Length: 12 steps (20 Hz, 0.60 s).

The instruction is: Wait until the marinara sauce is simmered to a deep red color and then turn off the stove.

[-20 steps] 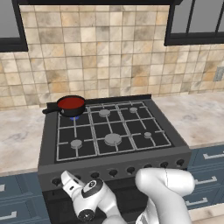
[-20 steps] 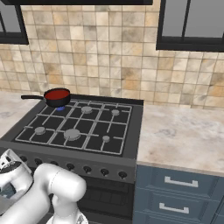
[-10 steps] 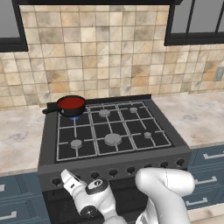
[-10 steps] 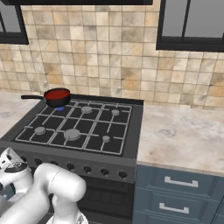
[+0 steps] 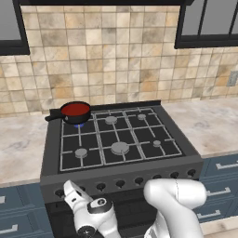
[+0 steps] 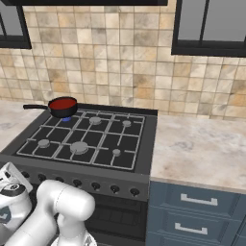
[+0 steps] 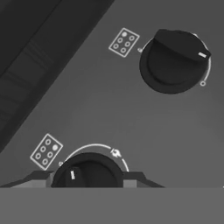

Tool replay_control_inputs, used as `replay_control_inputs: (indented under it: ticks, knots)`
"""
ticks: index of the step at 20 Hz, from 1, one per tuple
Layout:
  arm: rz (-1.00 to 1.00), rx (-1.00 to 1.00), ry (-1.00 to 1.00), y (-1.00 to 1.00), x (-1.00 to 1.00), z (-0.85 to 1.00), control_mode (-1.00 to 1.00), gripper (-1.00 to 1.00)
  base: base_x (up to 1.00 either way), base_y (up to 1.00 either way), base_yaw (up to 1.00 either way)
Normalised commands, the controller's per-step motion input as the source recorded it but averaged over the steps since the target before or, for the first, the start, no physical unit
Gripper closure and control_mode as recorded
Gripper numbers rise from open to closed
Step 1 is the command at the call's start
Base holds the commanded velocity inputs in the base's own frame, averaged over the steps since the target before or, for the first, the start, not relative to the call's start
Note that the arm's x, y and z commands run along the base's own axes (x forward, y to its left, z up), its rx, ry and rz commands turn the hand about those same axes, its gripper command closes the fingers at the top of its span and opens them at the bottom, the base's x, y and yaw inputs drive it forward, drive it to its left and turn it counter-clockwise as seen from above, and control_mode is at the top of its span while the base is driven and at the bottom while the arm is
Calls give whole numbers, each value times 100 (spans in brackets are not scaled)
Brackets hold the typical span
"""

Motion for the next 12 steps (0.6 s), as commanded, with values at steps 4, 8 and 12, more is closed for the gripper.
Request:
replay_control_inputs:
  ticks: [4,8,12]
  knots:
    - [-20,65,0,-5,-4,-44,-100,100,0,0,0]
    - [-11,59,0,-15,-1,-38,-100,100,0,0,0]
    - [-12,73,0,-20,-10,-70,-100,100,0,0,0]
